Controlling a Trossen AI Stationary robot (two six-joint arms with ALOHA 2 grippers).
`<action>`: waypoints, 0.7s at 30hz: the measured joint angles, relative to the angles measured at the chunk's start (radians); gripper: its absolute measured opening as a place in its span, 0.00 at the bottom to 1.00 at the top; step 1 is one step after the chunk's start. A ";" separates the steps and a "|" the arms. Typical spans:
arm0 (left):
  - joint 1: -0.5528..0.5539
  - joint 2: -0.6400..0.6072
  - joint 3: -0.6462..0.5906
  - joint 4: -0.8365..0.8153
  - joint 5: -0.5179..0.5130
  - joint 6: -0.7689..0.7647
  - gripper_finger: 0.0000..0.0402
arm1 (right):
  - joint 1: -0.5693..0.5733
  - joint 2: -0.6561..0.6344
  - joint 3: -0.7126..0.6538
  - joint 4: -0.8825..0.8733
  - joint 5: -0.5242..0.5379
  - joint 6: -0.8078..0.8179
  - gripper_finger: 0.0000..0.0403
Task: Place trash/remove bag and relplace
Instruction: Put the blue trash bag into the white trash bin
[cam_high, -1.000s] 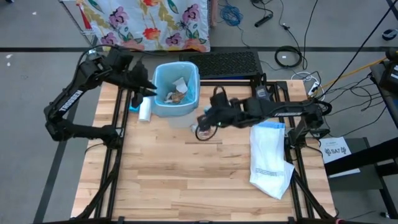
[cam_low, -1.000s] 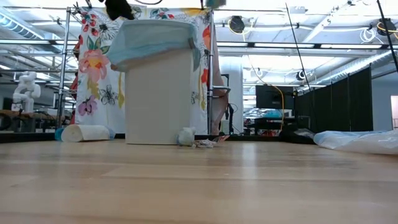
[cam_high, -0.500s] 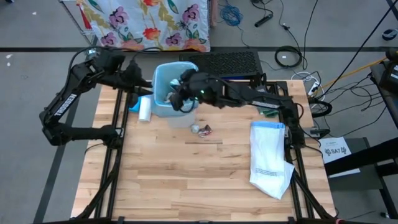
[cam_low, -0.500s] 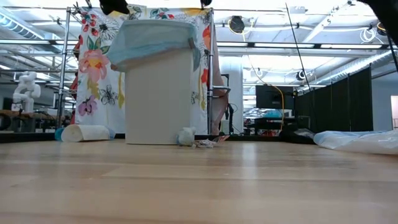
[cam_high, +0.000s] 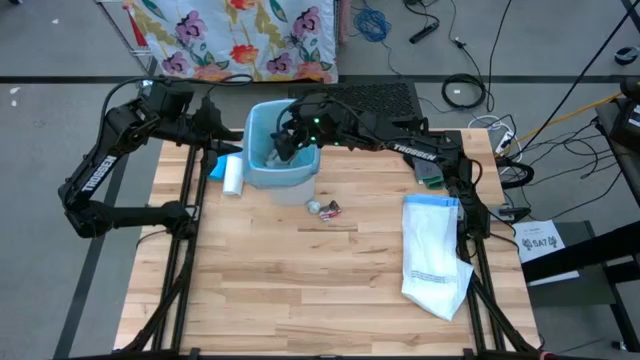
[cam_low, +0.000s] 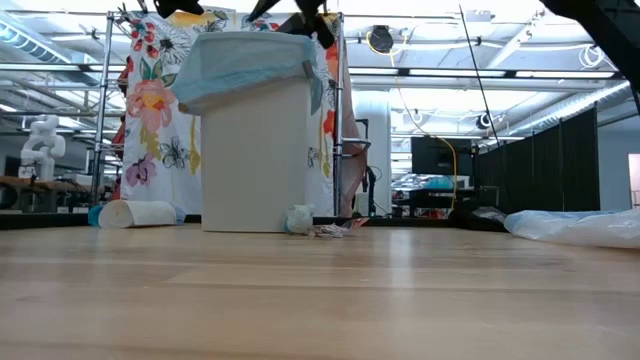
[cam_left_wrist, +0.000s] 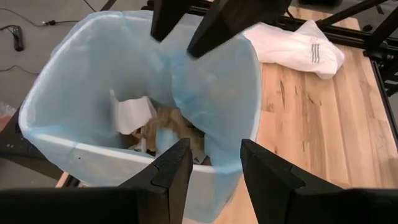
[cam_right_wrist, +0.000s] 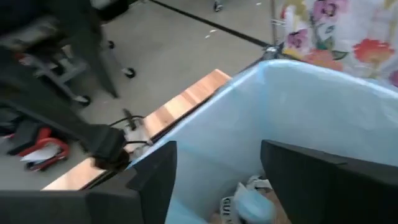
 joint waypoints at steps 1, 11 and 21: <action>0.000 -0.001 0.000 0.000 0.000 0.000 0.35 | -0.003 -0.013 0.000 -0.007 -0.017 -0.001 0.57; 0.000 -0.014 0.000 0.000 -0.005 0.000 0.35 | -0.012 -0.200 0.002 -0.565 -0.080 0.065 0.60; -0.002 -0.016 0.000 0.003 -0.004 -0.049 0.35 | 0.157 -0.251 -0.136 -0.878 0.079 0.106 0.59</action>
